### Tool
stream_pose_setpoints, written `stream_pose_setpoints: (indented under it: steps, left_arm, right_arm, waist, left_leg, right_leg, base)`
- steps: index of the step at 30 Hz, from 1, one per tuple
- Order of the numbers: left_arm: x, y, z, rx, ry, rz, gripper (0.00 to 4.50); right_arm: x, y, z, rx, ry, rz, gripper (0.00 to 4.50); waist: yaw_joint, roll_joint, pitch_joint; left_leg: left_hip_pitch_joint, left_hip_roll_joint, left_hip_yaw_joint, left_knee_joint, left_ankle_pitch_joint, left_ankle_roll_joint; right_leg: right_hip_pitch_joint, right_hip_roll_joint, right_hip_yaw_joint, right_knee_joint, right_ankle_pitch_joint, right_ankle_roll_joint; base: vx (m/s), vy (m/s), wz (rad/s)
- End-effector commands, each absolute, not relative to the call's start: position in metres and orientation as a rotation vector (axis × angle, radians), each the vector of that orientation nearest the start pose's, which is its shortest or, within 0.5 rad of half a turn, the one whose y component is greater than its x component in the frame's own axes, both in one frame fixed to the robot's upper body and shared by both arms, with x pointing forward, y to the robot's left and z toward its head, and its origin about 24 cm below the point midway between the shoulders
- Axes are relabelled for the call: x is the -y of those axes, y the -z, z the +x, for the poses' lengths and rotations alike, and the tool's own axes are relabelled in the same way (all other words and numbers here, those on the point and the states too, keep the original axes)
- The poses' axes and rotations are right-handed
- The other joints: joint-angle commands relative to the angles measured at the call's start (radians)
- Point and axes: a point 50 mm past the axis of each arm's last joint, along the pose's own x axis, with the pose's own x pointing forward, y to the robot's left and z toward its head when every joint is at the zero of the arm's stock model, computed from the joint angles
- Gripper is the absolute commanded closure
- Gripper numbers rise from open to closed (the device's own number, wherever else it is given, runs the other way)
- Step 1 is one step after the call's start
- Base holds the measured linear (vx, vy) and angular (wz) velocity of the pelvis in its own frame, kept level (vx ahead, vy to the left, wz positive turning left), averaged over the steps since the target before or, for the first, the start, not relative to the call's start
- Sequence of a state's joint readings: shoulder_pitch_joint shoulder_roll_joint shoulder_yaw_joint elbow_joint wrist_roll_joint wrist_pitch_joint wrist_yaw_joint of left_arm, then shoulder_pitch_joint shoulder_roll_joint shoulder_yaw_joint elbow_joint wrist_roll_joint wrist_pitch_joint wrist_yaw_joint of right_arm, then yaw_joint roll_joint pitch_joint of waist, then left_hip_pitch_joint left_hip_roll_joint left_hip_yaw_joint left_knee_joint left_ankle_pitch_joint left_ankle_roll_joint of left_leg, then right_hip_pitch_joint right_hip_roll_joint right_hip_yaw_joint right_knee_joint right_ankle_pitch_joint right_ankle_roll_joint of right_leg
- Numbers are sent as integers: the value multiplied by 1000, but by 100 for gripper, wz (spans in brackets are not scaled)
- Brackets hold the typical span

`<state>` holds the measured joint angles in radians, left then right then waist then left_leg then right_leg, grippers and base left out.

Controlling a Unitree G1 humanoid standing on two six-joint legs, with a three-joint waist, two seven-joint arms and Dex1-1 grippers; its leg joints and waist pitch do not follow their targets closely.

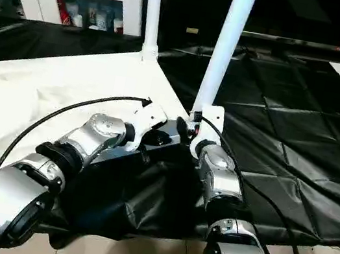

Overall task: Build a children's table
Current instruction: Rotate leg to tighten

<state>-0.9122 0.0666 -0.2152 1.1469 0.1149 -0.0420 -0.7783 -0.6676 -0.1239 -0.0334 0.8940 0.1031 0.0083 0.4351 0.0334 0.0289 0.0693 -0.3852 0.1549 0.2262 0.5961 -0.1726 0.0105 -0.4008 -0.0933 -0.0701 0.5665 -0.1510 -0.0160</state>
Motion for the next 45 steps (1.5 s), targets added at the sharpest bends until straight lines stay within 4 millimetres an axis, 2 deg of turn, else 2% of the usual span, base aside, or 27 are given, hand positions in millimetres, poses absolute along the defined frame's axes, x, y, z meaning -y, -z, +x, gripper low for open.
stream_pose_setpoints:
  steps: [1, 3, 6, 8, 9, 13, 14, 18, 19, 23, 25, 27, 29, 30, 31, 32, 33, 34, 35, 37, 38, 39, 41, 42, 43, 45]
  left_arm:
    - [-56, -57, 357, -316, 1127, 383, 450]
    - [-63, -57, 353, -306, 1207, 399, 450]
    - [-76, -53, 344, -328, 1334, 422, 450]
    - [-86, -51, 338, -347, 1411, 427, 450]
    - [-87, -51, 337, -350, 1423, 425, 450]
    - [-97, -51, 332, -364, 1482, 414, 450]
    - [-102, -51, 329, -373, 1510, 414, 450]
    - [-107, -51, 327, -377, 1525, 414, 450]
    - [-107, -51, 327, -377, 1527, 413, 450]
    - [-107, -52, 328, -373, 1522, 405, 450]
    - [-106, -52, 328, -370, 1522, 401, 450]
    - [-105, -53, 327, -368, 1515, 393, 450]
    - [-104, -52, 329, -369, 1495, 391, 450]
    - [-102, -51, 334, -379, 1417, 397, 450]
    - [-101, -50, 338, -387, 1361, 403, 450]
    - [-101, -50, 338, -387, 1361, 403, 450]
    - [-99, -50, 341, -391, 1322, 397, 450]
    - [-94, -50, 346, -391, 1250, 380, 450]
    - [-90, -50, 349, -391, 1204, 370, 450]
    - [-82, -51, 356, -392, 1101, 359, 450]
    - [-80, -52, 358, -396, 1071, 357, 450]
    - [-75, -53, 361, -392, 1014, 345, 450]
    - [-64, -56, 366, -380, 932, 329, 450]
    - [-58, -57, 366, -374, 924, 331, 450]
    - [-52, -59, 367, -368, 916, 333, 450]
    - [-45, -60, 366, -359, 922, 332, 450]
  right_arm:
    - [107, -38, 348, -254, -709, -49, 83]
    - [115, -39, 343, -258, -796, -122, 83]
    - [130, -44, 334, -268, -925, -173, 83]
    - [141, -50, 327, -274, -998, -197, 83]
    - [143, -51, 326, -276, -1011, -201, 83]
    - [156, -55, 320, -290, -1073, -225, 83]
    - [163, -58, 317, -299, -1101, -227, 83]
    - [165, -59, 313, -321, -1132, -198, 83]
    - [165, -58, 313, -323, -1135, -197, 109]
    - [162, -59, 313, -315, -1140, -163, 122]
    - [160, -58, 311, -320, -1152, -151, 157]
    - [158, -56, 310, -328, -1152, -141, 162]
    - [157, -53, 310, -337, -1126, -128, 168]
    - [156, -44, 312, -363, -1035, -129, 172]
    - [156, -37, 314, -382, -975, -134, 174]
    - [156, -37, 314, -382, -975, -134, 174]
    - [155, -33, 316, -392, -927, -134, 174]
    - [153, -27, 321, -400, -815, -104, 174]
    - [150, -23, 325, -403, -731, -75, 174]
    - [146, -17, 334, -406, -545, -20, 175]
    - [144, -16, 336, -408, -498, -5, 175]
    - [142, -15, 340, -413, -423, 16, 175]
    - [134, -13, 346, -419, -324, 55, 175]
    - [128, -14, 348, -420, -311, 73, 175]
    - [122, -15, 350, -420, -307, 77, 175]
    - [112, -19, 353, -409, -326, 73, 175]
  waist:
    - [7, -11, -72]
    - [15, -14, -74]
    - [27, -16, -75]
    - [37, -15, -77]
    - [42, -13, -76]
    - [51, -10, -73]
    - [53, -12, -73]
    - [57, -14, -72]
    - [58, -13, -72]
    - [58, -14, -73]
    - [57, -15, -74]
    - [58, -14, -75]
    - [58, -14, -74]
    - [57, -15, -74]
    - [53, -13, -72]
    - [50, -13, -70]
    - [46, -18, -68]
    - [48, -14, -68]
    - [43, -13, -67]
    - [23, -9, -65]
    - [16, -11, -64]
    - [10, -8, -64]
    - [1, -3, -65]
    - [-6, -4, -66]
    - [-7, 1, -68]
    - [-8, -2, -70]
  left_leg:
    - [26, 80, -58, -87, -397, 9]
    - [22, 80, -50, -83, -337, 34]
    - [24, 83, -46, -76, -308, 55]
    - [20, 86, -46, -76, -277, 69]
    - [24, 89, -45, -76, -276, 67]
    - [29, 92, -46, -81, -301, 38]
    - [31, 94, -47, -83, -310, 28]
    - [32, 94, -48, -85, -328, 14]
    - [34, 93, -48, -84, -328, 9]
    - [30, 92, -49, -83, -314, 7]
    - [30, 91, -48, -83, -300, 11]
    - [29, 91, -47, -82, -291, 13]
    - [30, 91, -47, -81, -288, 14]
    - [29, 90, -47, -81, -290, 13]
    - [30, 90, -48, -82, -301, 4]
    - [32, 89, -49, -84, -318, -5]
    - [37, 85, -52, -83, -354, -19]
    - [40, 84, -56, -81, -370, -24]
    - [43, 86, -56, -82, -380, -31]
    - [45, 82, -68, -87, -447, -70]
    - [45, 80, -70, -88, -466, -71]
    - [48, 81, -72, -87, -489, -76]
    - [56, 79, -72, -85, -526, -79]
    - [56, 78, -71, -87, -544, -78]
    - [54, 77, -72, -89, -541, -73]
    - [47, 78, -69, -93, -517, -65]
  right_leg:
    - [35, -83, 43, -77, -379, -196]
    - [38, -80, 43, -69, -324, -215]
    - [37, -83, 46, -66, -338, -222]
    - [41, -83, 46, -60, -319, -227]
    - [34, -82, 46, -59, -318, -231]
    - [32, -80, 45, -61, -343, -230]
    - [30, -79, 46, -61, -353, -226]
    - [29, -82, 48, -61, -372, -221]
    - [28, -83, 49, -63, -384, -216]
    - [29, -84, 49, -61, -377, -213]
    - [31, -82, 48, -58, -356, -219]
    - [31, -83, 49, -57, -346, -222]
    - [31, -82, 49, -58, -344, -222]
    - [31, -82, 48, -58, -350, -221]
    - [26, -82, 48, -60, -366, -218]
    - [25, -82, 48, -63, -391, -214]
    - [24, -85, 46, -72, -462, -195]
    - [23, -89, 46, -79, -513, -174]
    - [17, -88, 47, -80, -525, -171]
    - [14, -84, 39, -83, -577, -147]
    - [14, -83, 36, -86, -590, -140]
    - [11, -84, 35, -90, -598, -129]
    - [5, -81, 32, -95, -585, -133]
    - [6, -78, 31, -97, -564, -135]
    - [10, -78, 31, -95, -527, -141]
    - [14, -76, 34, -91, -457, -154]
  base:
    - [0, 0, 0]
    - [0, 0, 0]
    - [0, 0, 0]
    - [0, 0, 0]
    - [0, 0, 0]
    - [0, 0, 0]
    - [0, 0, 0]
    - [0, 0, 0]
    - [0, 0, 0]
    - [0, 0, 0]
    - [0, 0, 0]
    - [0, 0, 0]
    - [0, 0, 0]
    - [0, 0, 0]
    - [0, 0, 0]
    - [0, 0, 0]
    - [0, 0, 0]
    - [0, 0, 0]
    - [0, 0, 0]
    - [0, 0, 0]
    - [0, 0, 0]
    - [0, 0, 0]
    - [0, 0, 0]
    - [0, 0, 0]
    - [0, 0, 0]
    - [0, 0, 0]
